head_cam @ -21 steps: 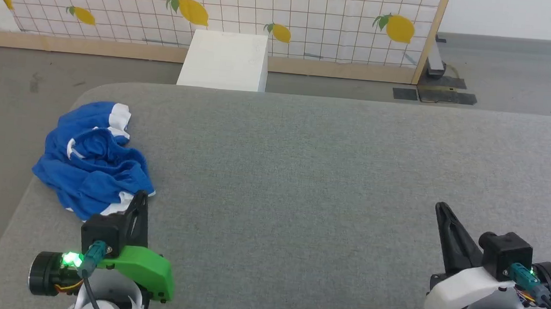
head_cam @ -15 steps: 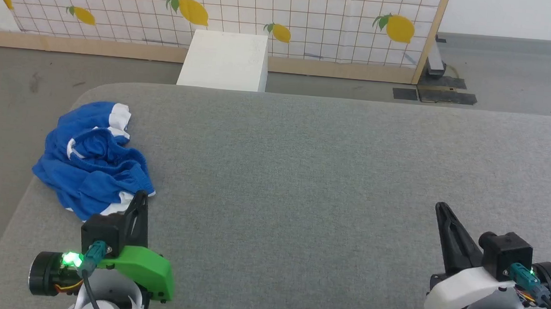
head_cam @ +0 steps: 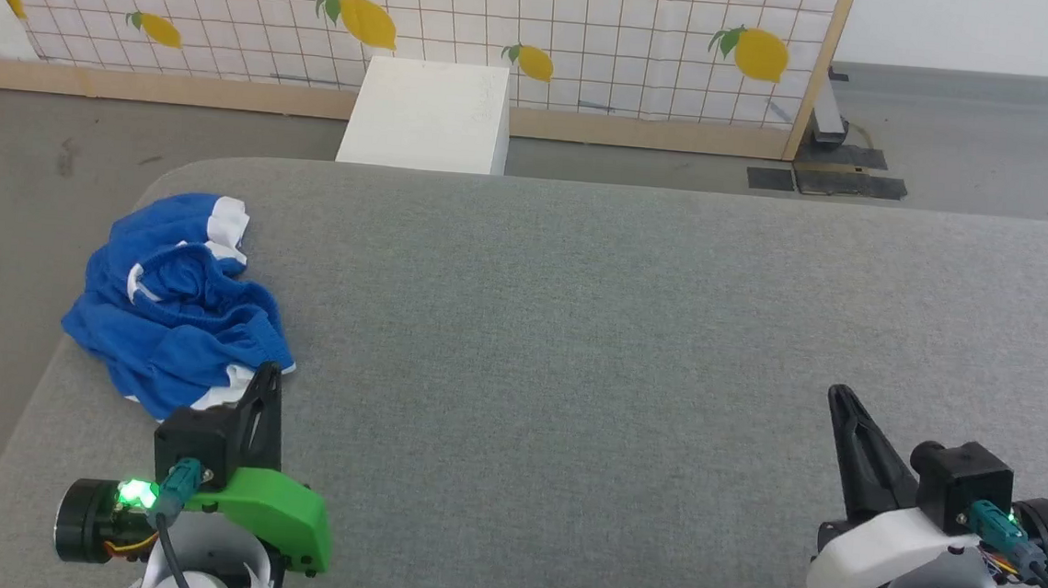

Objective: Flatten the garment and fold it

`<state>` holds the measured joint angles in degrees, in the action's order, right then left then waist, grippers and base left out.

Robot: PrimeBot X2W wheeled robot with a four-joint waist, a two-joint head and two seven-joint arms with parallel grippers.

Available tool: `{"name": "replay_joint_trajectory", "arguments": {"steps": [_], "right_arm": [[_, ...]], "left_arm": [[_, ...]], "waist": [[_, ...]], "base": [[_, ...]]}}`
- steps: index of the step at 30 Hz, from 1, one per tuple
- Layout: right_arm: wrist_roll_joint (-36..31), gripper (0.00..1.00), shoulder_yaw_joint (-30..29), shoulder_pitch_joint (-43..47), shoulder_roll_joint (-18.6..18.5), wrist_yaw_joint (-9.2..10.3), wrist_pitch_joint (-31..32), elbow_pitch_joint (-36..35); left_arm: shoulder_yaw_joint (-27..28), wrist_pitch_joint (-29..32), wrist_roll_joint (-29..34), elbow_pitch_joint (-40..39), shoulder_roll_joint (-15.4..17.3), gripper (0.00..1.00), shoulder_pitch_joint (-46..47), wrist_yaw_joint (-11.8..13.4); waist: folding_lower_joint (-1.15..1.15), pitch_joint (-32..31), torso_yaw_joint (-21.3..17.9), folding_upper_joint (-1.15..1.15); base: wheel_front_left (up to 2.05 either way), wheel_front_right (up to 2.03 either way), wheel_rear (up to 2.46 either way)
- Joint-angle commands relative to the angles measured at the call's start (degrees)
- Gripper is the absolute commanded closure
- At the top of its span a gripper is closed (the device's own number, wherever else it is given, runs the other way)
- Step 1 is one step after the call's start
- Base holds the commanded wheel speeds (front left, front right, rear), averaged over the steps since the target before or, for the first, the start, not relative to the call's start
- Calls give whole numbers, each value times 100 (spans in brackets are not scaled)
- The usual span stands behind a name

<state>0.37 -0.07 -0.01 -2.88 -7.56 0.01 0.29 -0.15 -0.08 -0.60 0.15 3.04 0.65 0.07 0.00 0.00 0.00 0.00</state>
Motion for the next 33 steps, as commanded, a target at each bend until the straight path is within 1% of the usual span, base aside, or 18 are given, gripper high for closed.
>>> {"name": "replay_joint_trajectory", "arguments": {"steps": [1,33], "right_arm": [[-37,100,7,1,1,8,-1,-29],[-37,100,7,1,1,8,-1,-29]], "left_arm": [[15,8,60,-15,-16,100,-65,-7],[15,8,60,-15,-16,100,-65,-7]], "waist": [[0,0,0,0],[0,0,0,0]], "base": [[0,0,0],[0,0,0]]}}
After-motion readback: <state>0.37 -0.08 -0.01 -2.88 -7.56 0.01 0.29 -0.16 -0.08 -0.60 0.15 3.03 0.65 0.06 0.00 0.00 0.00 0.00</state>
